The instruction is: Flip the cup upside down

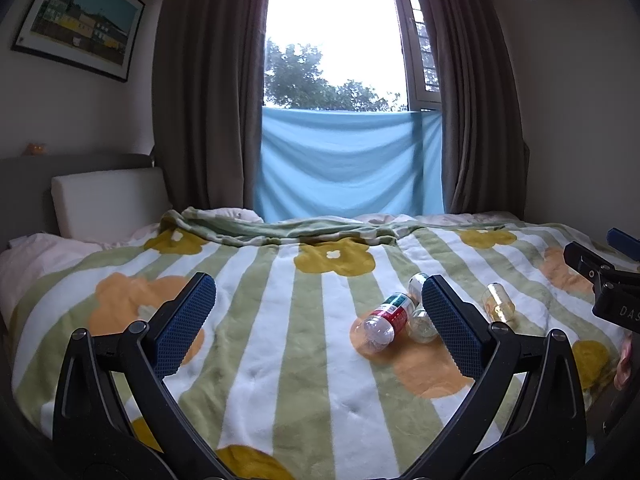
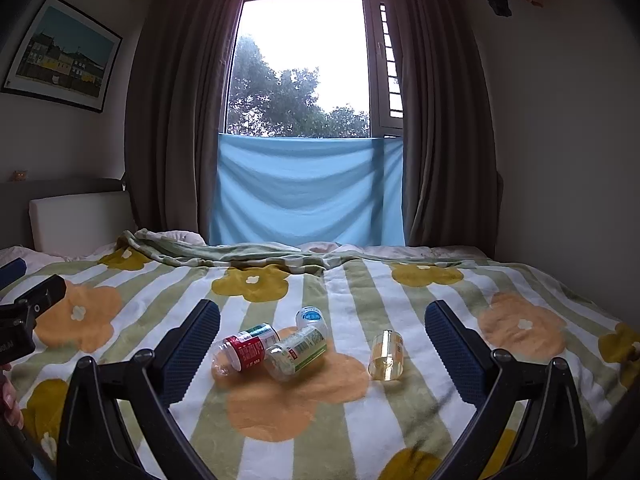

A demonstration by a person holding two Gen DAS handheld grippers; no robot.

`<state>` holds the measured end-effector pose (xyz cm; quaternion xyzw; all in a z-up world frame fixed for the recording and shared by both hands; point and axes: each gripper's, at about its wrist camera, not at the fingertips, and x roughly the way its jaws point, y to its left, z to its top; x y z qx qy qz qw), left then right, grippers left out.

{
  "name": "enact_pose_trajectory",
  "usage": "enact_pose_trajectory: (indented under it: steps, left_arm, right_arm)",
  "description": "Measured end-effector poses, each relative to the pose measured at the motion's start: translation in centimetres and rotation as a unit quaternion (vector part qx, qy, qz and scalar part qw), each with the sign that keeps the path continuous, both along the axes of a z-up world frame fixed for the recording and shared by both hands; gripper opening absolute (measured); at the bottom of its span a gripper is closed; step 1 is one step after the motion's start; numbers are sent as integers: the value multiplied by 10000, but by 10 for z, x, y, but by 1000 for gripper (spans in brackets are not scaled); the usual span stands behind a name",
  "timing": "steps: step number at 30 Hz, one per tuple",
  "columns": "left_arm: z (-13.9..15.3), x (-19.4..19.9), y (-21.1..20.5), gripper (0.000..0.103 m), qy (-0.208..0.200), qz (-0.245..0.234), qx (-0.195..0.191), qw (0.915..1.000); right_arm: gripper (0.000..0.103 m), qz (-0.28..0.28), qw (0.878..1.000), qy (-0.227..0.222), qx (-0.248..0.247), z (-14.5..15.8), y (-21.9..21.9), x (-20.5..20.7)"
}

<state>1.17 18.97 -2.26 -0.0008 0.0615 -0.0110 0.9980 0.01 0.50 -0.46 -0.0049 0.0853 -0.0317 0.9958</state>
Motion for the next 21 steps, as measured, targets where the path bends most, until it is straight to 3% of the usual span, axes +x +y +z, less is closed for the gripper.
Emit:
enact_pose_trajectory:
  steps: [21]
  left_arm:
    - [-6,4,-2,103,-22,-130,-37,9999]
  right_arm:
    - [102,-32,10000,82,-34,-3,-1,4]
